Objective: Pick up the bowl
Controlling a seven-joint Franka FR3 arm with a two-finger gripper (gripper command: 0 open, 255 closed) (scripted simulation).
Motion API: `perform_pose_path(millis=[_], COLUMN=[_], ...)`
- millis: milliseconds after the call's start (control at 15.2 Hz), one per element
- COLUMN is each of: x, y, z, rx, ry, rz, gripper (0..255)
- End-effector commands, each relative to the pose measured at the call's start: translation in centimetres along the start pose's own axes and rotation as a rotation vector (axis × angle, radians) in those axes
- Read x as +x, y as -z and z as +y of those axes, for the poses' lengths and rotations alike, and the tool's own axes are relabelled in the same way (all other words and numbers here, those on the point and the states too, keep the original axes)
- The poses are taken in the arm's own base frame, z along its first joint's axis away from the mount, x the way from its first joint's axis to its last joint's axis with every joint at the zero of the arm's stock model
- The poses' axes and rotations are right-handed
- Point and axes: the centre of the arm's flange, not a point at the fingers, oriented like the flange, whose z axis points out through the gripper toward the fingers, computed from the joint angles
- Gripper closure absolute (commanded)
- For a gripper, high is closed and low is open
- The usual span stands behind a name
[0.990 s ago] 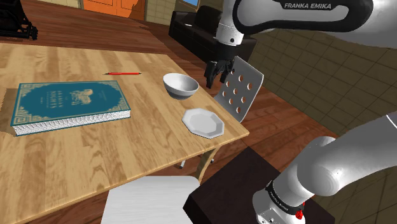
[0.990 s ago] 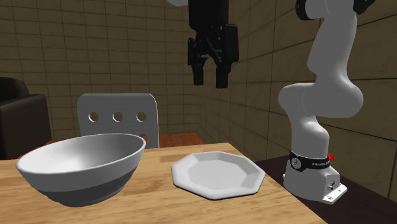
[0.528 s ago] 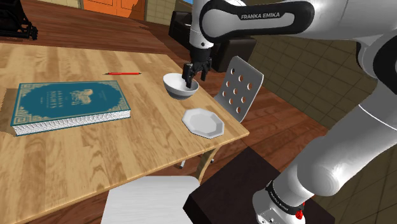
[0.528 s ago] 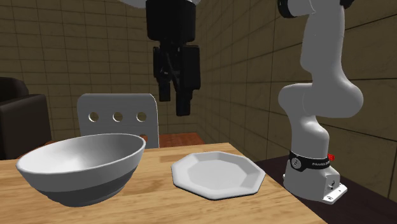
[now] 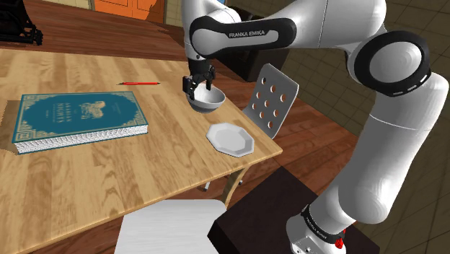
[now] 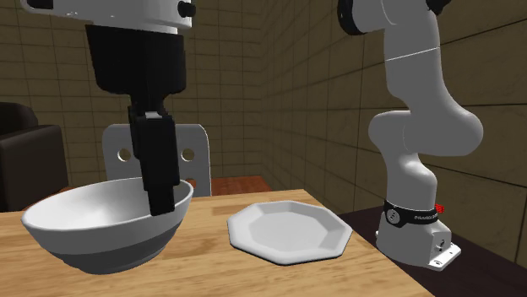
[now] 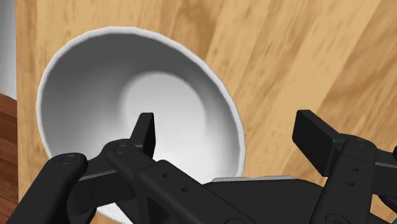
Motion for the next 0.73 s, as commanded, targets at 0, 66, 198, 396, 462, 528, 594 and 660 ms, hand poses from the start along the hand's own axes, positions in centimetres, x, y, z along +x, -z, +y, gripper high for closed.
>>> perform_pose_path(millis=[0,66,198,396,462,528,594,660], x=[2.5,3.5,3.6,3.6,3.7,3.7,3.7,3.7], y=[-1.0,-1.3,-2.3,-3.9,-4.4,-4.9,-5.2,-5.2], z=[-0.7,-1.0,-1.3,-1.7,-1.9,-2.0,-2.1,-2.1], rx=[-0.031,-0.042,-0.042,-0.042,-0.042,-0.042,-0.042,-0.042], ry=[0.005,0.007,0.007,0.007,0.007,0.007,0.007,0.007], rz=[0.002,0.003,0.003,0.003,0.003,0.003,0.003,0.003], gripper=[0,0,0,0,0,0,0,0])
